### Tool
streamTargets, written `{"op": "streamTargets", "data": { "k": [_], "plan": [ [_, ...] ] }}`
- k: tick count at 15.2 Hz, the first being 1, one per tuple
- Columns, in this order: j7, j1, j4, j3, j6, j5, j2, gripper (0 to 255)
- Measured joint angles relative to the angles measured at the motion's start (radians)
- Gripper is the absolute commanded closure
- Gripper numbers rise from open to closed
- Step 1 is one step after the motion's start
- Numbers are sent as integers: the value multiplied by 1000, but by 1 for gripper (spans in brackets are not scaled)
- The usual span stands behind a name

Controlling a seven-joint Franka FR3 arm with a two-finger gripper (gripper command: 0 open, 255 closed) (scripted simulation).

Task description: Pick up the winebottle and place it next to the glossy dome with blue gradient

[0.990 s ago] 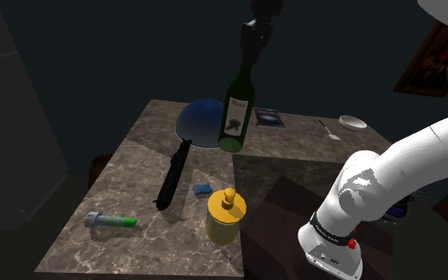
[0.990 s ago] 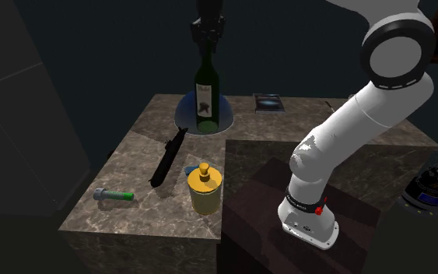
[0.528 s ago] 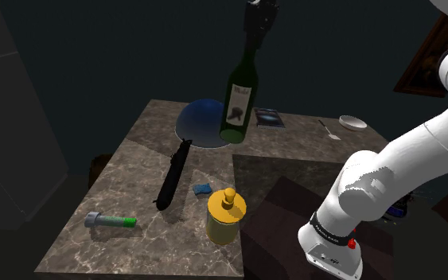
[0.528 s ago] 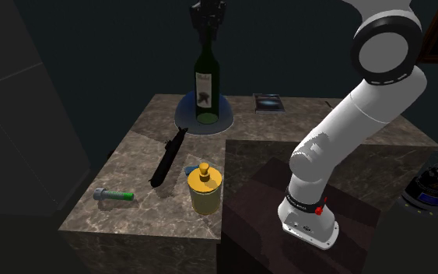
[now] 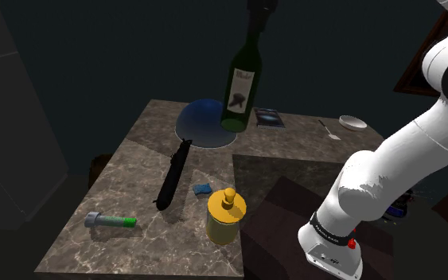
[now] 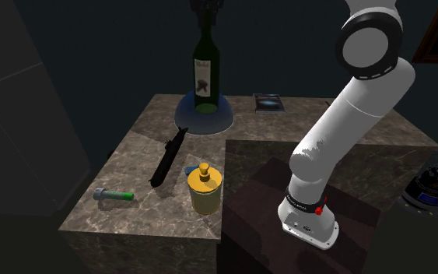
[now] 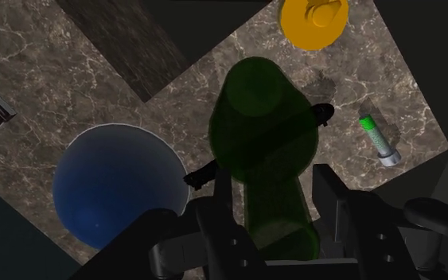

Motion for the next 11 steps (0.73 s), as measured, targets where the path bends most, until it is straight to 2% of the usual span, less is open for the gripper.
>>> {"op": "streamTargets", "data": {
  "k": [6, 8, 11],
  "plan": [
    [9, 0, 192, 14, -105, -14, 88, 255],
    [-20, -9, 202, -5, -106, -17, 97, 255],
    [-102, -36, 158, -61, -68, -20, 90, 255]
  ]
}}
